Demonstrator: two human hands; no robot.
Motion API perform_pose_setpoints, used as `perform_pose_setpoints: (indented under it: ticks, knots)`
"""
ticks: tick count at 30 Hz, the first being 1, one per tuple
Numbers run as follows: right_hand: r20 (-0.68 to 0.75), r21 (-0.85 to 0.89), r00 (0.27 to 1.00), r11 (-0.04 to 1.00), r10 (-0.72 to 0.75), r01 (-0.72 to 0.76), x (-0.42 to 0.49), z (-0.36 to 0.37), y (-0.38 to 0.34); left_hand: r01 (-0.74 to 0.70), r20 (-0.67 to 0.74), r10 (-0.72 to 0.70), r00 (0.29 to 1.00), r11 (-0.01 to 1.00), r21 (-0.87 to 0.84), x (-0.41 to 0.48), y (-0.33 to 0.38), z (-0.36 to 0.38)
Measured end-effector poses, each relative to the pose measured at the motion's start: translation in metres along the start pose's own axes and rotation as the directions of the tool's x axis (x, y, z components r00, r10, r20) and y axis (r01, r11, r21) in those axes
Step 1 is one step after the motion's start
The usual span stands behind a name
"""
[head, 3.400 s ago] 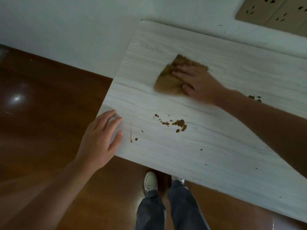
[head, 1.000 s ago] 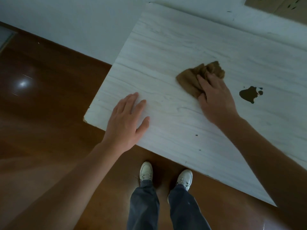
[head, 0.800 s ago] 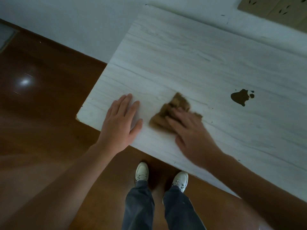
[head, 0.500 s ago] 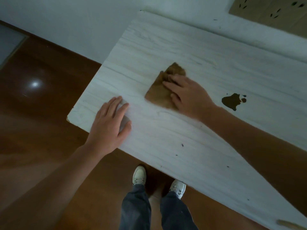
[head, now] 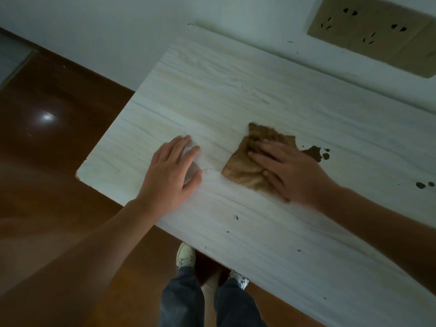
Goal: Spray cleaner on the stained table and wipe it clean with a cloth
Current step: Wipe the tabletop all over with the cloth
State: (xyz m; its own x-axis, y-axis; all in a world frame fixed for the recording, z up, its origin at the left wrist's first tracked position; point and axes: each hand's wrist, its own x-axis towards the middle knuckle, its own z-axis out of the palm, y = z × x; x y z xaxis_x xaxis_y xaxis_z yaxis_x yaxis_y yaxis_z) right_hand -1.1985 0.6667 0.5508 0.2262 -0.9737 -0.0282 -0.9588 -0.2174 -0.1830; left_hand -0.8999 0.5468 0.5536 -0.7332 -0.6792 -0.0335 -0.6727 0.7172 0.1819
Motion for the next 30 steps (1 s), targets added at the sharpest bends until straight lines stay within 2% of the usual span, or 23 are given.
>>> perform_pose_setpoints:
  ticks: [3,6,7,9,13,15,17,19,22,26,28,30]
  knots:
    - [-0.105,-0.006,0.981,0.986,0.166,-0.167,0.03,-0.006,0.053,-0.036,-0.028,0.035,0.999,0.999,-0.021,-0.004,-0.005,0.003]
    - [-0.15,0.082,0.886,0.899,0.439,-0.431,0.071,-0.013,0.074,-0.046,-0.058,0.044,0.997,0.998,-0.038,-0.005,-0.006,0.006]
    - [-0.168,0.119,0.856,0.872,0.489,-0.475,0.084,-0.012,0.07,-0.045,-0.068,0.042,0.997,0.998,-0.041,-0.005,-0.006,0.007]
    - [-0.199,0.148,0.863,0.885,0.464,-0.442,0.098,-0.007,0.046,-0.045,-0.08,0.041,0.996,0.998,-0.044,-0.005,-0.006,0.007]
    - [-0.086,0.123,0.989,0.986,0.12,-0.109,0.062,0.004,-0.017,-0.046,-0.087,0.041,0.995,0.998,-0.052,-0.004,-0.005,0.007]
    - [0.012,0.096,0.998,0.993,-0.064,0.063,0.031,0.003,-0.024,-0.04,-0.08,0.036,0.996,0.998,-0.05,-0.004,-0.005,0.007]
    - [0.067,0.031,0.987,0.989,-0.147,0.145,0.014,-0.002,-0.004,-0.038,-0.077,0.034,0.996,0.998,-0.051,-0.004,-0.006,0.007]
    - [0.04,-0.018,0.995,0.996,-0.091,0.092,0.016,-0.008,0.033,-0.034,-0.077,0.03,0.997,0.998,-0.052,-0.004,-0.007,0.008]
    - [-0.053,-0.021,0.989,0.99,0.139,-0.141,0.042,-0.018,0.092,-0.038,-0.083,0.034,0.996,0.998,-0.05,-0.003,-0.007,0.009]
    - [-0.136,0.096,0.871,0.882,0.472,-0.462,0.1,-0.021,0.11,-0.043,-0.087,0.04,0.995,0.998,-0.04,-0.003,-0.005,0.007]
    - [-0.122,0.102,0.868,0.876,0.481,-0.472,0.119,-0.016,0.085,-0.041,-0.082,0.037,0.996,0.998,-0.037,-0.004,-0.005,0.006]
    - [-0.113,0.123,0.938,0.941,0.327,-0.314,0.117,-0.008,0.047,-0.037,-0.078,0.034,0.996,0.998,-0.041,-0.003,-0.005,0.006]
